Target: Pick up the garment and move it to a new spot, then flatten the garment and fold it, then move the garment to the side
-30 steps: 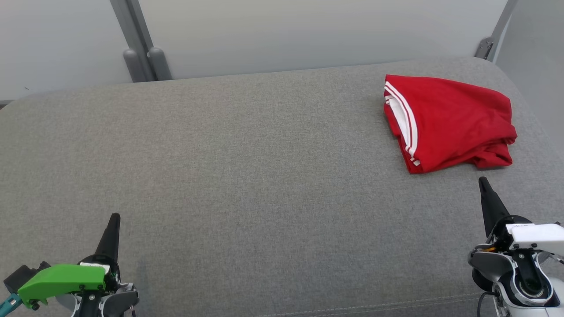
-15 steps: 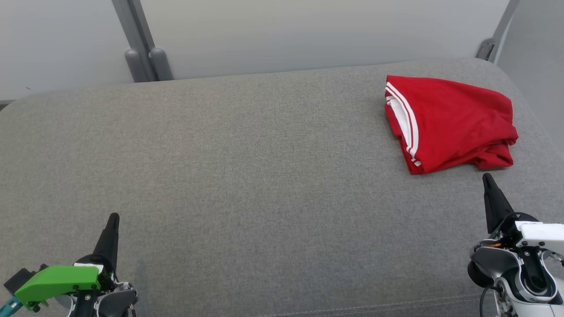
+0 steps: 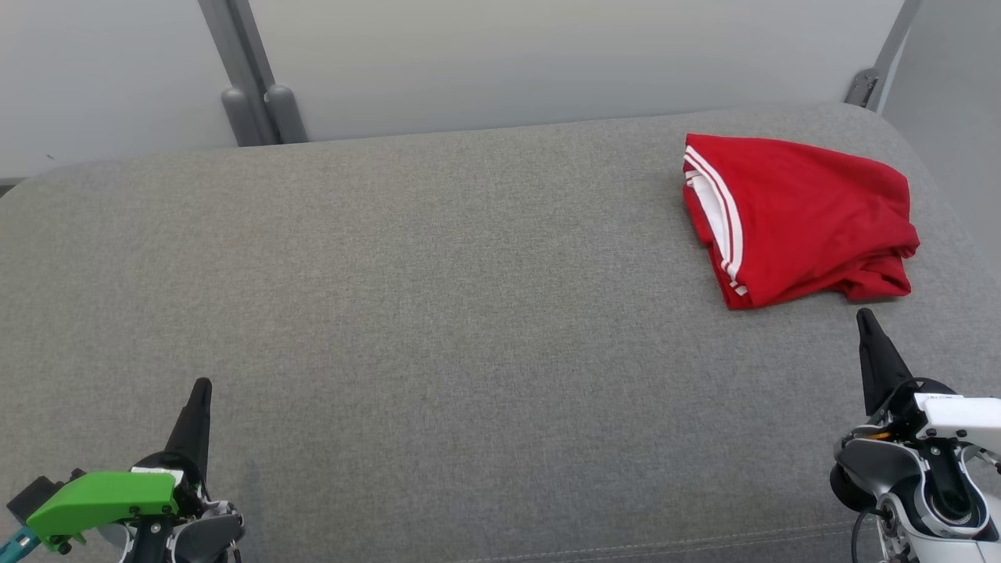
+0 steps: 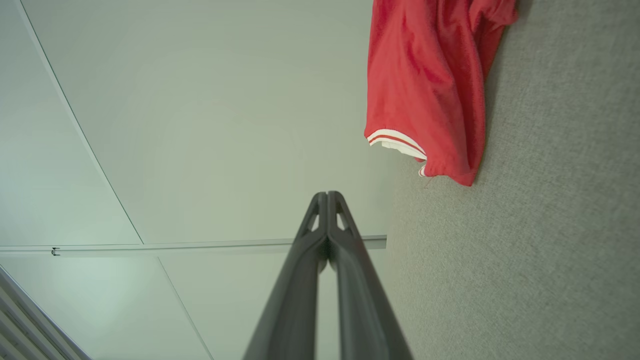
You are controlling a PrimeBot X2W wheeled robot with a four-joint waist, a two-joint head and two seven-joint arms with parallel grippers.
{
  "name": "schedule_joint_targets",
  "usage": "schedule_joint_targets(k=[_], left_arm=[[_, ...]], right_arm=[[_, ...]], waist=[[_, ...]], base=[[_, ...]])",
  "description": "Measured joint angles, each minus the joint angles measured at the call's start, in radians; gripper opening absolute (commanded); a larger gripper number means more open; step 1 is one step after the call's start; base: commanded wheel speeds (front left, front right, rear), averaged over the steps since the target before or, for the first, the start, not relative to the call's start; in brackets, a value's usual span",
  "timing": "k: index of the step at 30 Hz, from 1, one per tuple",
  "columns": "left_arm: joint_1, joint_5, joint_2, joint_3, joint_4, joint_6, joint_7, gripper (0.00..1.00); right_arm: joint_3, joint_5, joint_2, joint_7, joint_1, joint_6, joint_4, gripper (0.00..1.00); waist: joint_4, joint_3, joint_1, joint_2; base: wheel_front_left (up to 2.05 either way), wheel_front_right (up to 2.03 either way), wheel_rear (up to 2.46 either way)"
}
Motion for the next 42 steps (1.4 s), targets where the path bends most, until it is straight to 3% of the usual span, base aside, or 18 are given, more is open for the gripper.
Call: schedule_joint_targets(k=[42], left_arm=[[-0.001,0.0,0.0,0.002,0.0,0.0,0.002,0.0]], right_arm=[[-0.002,0.0,0.001,0.006,-0.001,0.0,0.008,0.0]], waist=[[0.0,0.0,0.0,0.0]], base=[[0.0,0.0,0.0]])
